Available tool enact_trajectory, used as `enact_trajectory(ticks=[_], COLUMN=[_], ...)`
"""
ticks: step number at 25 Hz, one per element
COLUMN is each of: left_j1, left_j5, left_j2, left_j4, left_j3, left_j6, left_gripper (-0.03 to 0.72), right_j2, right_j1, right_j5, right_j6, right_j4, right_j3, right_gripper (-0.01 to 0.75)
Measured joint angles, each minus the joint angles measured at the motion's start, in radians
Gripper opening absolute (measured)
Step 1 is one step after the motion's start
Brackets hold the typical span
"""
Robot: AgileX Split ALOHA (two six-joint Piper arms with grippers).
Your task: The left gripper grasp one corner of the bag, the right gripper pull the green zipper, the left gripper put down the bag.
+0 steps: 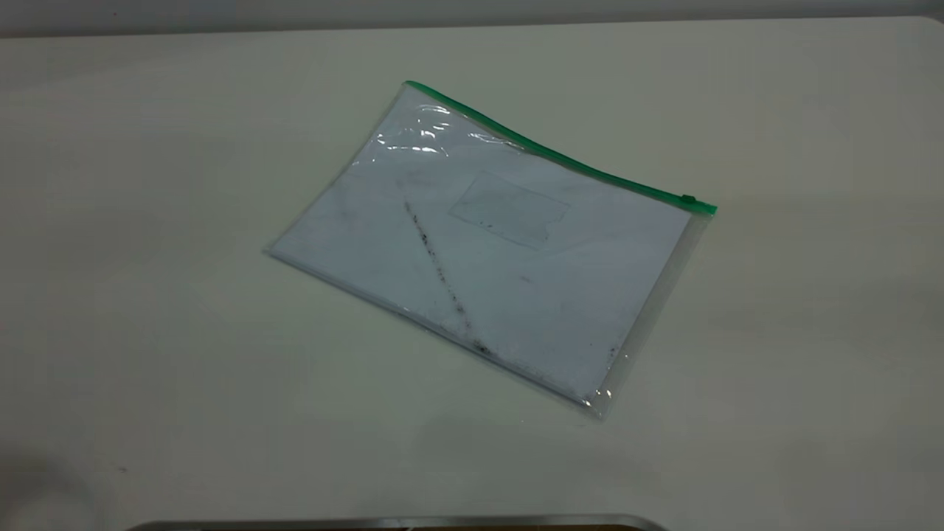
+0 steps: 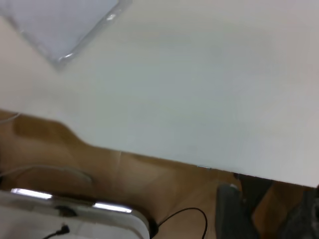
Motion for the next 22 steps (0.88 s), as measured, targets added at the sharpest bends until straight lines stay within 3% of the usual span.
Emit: enact_trajectory(ticks=[8,19,22], left_j1=[0.000,0.000,0.000], left_j5=[-0.058,-0.055,-0.052], left_j2=[-0.264,-0.592,-0.665], left_j4=[0.185,0.197,0.197], left_j3=[0.257,0.263,0.263], left_j6=[-0.087,-0.094,-0.094], left_gripper=[0.520,0.519,0.519], right_j2=[0.000,-0.020,-0.088], right_j1=[0.000,0.000,-0.031], right_j5=[0.000,-0.001,-0.001], right_j6=[0.087,0.089,0.089], right_j4=[-0.037,-0.037,-0.033], right_j3=[0.000,0.001,0.001], right_gripper=[0.350,0.277,0.255])
